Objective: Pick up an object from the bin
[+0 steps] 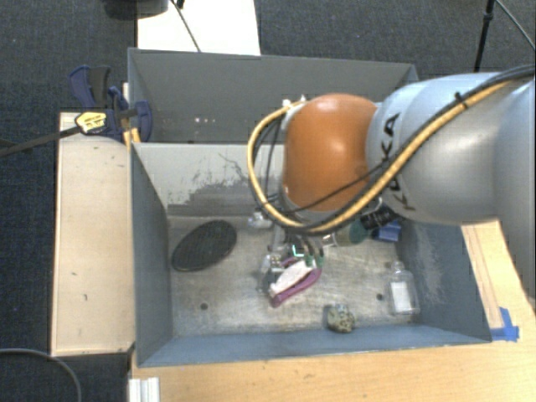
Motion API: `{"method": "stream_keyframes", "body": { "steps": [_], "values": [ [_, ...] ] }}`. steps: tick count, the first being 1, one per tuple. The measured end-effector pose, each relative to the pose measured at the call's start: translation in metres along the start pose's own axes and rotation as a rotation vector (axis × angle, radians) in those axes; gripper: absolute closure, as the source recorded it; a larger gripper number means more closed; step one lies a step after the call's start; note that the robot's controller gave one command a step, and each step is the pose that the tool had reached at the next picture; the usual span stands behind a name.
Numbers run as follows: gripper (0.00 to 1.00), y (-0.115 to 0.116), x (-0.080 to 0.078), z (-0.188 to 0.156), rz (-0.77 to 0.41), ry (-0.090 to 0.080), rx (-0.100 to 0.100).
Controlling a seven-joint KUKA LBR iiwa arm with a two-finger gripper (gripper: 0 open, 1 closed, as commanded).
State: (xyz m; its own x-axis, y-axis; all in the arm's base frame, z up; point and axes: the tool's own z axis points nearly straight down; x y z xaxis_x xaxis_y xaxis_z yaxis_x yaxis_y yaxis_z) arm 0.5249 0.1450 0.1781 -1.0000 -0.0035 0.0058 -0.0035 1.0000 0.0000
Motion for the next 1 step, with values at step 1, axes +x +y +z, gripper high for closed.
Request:
{"method": "stream_keyframes", "body": {
  "steps": [1],
  "values": [
    [0.00,-0.0892,-0.0162,0.0852,-0.175,-0.002,0.003]
  ]
}}
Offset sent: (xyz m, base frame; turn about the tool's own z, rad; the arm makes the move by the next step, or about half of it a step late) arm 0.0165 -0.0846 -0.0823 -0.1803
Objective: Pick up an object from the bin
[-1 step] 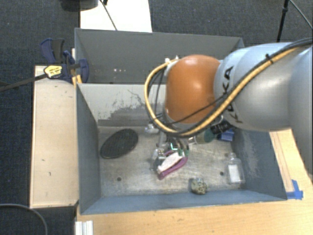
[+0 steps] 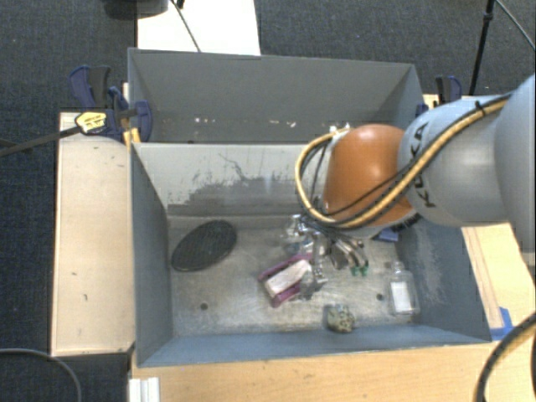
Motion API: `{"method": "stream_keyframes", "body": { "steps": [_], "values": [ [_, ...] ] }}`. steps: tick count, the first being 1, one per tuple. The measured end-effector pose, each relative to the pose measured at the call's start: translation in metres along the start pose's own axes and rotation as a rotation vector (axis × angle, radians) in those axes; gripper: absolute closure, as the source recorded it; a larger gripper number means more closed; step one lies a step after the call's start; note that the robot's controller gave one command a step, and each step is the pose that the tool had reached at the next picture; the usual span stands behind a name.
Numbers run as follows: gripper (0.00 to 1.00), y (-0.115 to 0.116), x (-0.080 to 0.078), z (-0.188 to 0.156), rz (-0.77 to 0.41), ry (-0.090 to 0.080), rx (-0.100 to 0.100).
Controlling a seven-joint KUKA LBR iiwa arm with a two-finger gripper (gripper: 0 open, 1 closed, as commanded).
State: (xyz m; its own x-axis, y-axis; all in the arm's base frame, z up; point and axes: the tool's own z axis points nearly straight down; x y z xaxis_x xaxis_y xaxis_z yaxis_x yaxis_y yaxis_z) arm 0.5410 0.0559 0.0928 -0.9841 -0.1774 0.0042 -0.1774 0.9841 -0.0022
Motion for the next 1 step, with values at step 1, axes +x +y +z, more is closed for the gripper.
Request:
{"method": "stream_keyframes", "body": {
  "steps": [1],
  "values": [
    [1.00,0.0048,-0.0016,-0.0035,0.000,-0.005,-0.004]
  ]
}}
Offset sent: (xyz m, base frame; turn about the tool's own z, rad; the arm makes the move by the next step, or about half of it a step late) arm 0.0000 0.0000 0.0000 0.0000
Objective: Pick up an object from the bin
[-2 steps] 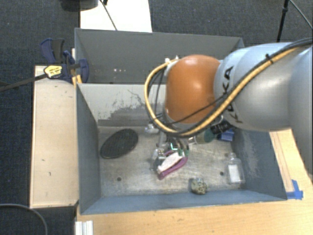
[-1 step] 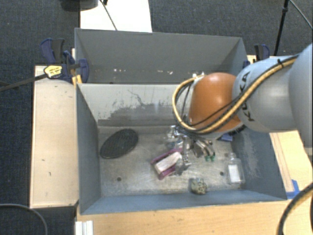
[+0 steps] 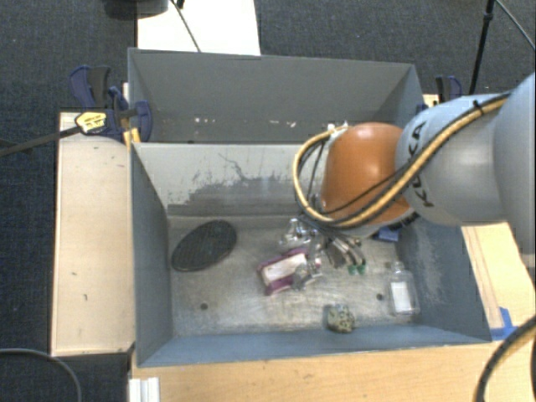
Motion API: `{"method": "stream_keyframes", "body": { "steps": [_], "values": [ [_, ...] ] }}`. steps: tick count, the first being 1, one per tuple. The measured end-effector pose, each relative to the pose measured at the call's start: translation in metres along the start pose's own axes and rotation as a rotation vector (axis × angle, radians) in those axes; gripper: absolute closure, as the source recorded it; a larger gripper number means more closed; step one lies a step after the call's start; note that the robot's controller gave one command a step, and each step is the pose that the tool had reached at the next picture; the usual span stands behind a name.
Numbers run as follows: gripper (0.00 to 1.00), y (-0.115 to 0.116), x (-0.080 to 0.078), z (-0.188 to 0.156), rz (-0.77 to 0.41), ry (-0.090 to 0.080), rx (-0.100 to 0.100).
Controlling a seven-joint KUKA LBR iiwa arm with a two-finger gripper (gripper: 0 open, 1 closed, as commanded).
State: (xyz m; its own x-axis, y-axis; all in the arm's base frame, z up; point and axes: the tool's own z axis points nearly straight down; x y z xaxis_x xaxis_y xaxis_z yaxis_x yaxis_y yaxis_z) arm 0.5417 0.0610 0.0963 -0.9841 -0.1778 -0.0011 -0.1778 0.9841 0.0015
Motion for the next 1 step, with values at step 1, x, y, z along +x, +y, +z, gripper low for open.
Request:
{"method": "stream_keyframes", "body": {
  "steps": [1],
  "values": [
    [1.00,0.0066,-0.0195,-0.1189,-0.021,-0.011,0.002]
  ]
}}
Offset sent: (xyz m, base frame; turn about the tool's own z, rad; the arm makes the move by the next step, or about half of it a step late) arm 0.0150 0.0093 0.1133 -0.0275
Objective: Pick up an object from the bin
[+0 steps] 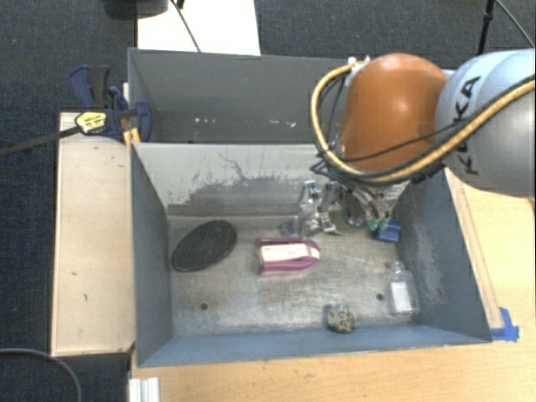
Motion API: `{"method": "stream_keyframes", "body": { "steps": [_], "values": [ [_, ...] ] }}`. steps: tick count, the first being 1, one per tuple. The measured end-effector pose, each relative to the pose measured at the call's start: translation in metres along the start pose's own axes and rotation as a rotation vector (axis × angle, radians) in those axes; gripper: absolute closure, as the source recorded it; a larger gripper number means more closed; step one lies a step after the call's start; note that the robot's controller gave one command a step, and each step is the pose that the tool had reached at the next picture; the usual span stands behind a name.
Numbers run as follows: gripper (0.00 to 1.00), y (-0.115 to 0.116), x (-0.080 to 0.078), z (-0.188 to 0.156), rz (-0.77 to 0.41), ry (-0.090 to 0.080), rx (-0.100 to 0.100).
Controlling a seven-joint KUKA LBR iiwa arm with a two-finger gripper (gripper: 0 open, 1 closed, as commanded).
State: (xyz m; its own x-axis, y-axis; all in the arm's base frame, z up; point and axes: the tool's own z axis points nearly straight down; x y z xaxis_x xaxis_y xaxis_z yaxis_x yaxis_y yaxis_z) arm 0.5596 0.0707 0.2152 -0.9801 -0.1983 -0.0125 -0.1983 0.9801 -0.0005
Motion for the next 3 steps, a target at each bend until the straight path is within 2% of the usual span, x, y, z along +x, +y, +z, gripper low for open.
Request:
{"method": "stream_keyframes", "body": {
  "steps": [1,2,3],
  "values": [
    [0.00,0.000,0.002,0.005,0.004,0.009,-0.001],
    [0.00,0.015,-0.033,0.130,-0.240,0.016,-0.004],
    [1.00,0.015,-0.034,0.126,-0.233,0.011,-0.004]
  ]
}}
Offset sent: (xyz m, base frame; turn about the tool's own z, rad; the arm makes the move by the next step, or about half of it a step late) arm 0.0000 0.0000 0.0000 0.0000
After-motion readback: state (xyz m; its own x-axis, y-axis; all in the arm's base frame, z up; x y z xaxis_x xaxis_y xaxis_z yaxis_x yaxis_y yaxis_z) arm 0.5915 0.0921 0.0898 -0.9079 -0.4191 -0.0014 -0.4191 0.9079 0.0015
